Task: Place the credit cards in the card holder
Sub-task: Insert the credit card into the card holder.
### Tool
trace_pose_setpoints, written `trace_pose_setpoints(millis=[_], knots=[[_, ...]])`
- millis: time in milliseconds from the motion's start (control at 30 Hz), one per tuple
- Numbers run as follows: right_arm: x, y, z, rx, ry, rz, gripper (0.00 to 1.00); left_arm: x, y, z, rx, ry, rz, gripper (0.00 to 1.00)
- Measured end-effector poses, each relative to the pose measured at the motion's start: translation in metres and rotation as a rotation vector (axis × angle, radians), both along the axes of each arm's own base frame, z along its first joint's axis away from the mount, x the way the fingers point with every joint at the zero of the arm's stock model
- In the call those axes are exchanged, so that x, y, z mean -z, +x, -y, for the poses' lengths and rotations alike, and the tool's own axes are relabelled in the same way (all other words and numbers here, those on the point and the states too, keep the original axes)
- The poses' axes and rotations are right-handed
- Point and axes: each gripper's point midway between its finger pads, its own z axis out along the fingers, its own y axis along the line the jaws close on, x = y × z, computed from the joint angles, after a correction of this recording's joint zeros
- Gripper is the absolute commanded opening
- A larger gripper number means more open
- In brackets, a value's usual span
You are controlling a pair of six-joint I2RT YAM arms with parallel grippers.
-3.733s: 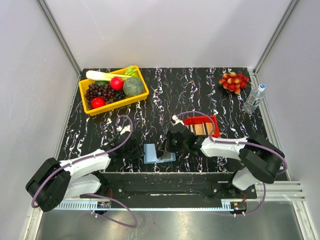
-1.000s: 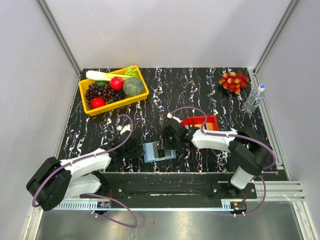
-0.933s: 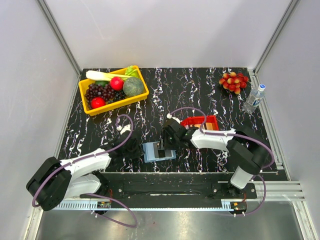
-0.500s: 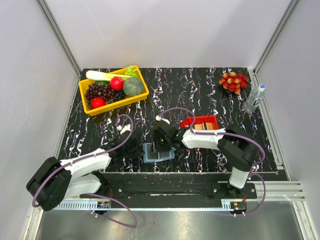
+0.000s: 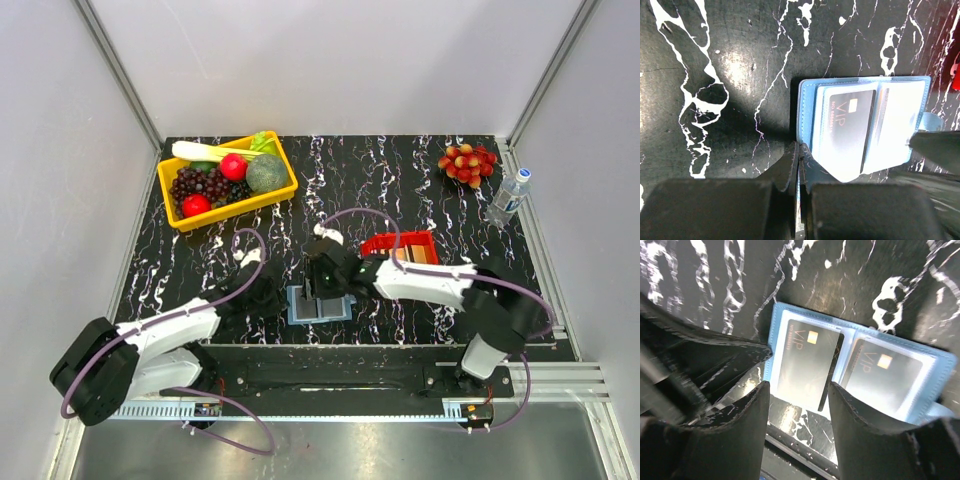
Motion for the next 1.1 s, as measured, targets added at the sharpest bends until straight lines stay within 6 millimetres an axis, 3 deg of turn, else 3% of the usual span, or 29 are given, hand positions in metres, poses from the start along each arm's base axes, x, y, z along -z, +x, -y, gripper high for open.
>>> trace_pose_setpoints(millis=[167,233,300,467,567,700,900,1067,1100], knots=[[-0.057,0.012,0.019,0.049,0.045,0.153,0.59,-0.007,0.001,0.001,0.005,-0.013,0.023,0.00],[-0.069,0.018,0.030,0.079,0.044,0.192,0.59,-0.009,0.001,0.001,0.008,-0.015,0.029,0.00],[-0.065,0.021,0.041,0.099,0.016,0.202,0.59,-0.011,0.001,0.000,0.012,-0.010,0.030,0.00],[-0.027,0.015,0.077,0.109,-0.114,0.151,0.59,-0.021,0.004,0.000,0.038,0.023,0.036,0.00],[-0.016,0.011,0.088,0.112,-0.154,0.128,0.60,-0.029,0.007,0.000,0.053,0.038,0.049,0.00],[-0.013,0.011,0.090,0.111,-0.166,0.122,0.61,-0.040,0.011,0.003,0.076,0.049,0.067,0.00],[0.008,0.012,0.089,0.100,-0.246,0.072,0.58,-0.042,0.012,0.003,0.083,0.053,0.072,0.00],[0.017,0.010,0.092,0.102,-0.280,0.049,0.44,-0.040,0.011,0.002,0.088,0.064,0.064,0.00],[0.017,0.010,0.093,0.104,-0.282,0.048,0.36,-0.040,0.011,0.002,0.089,0.066,0.063,0.00]])
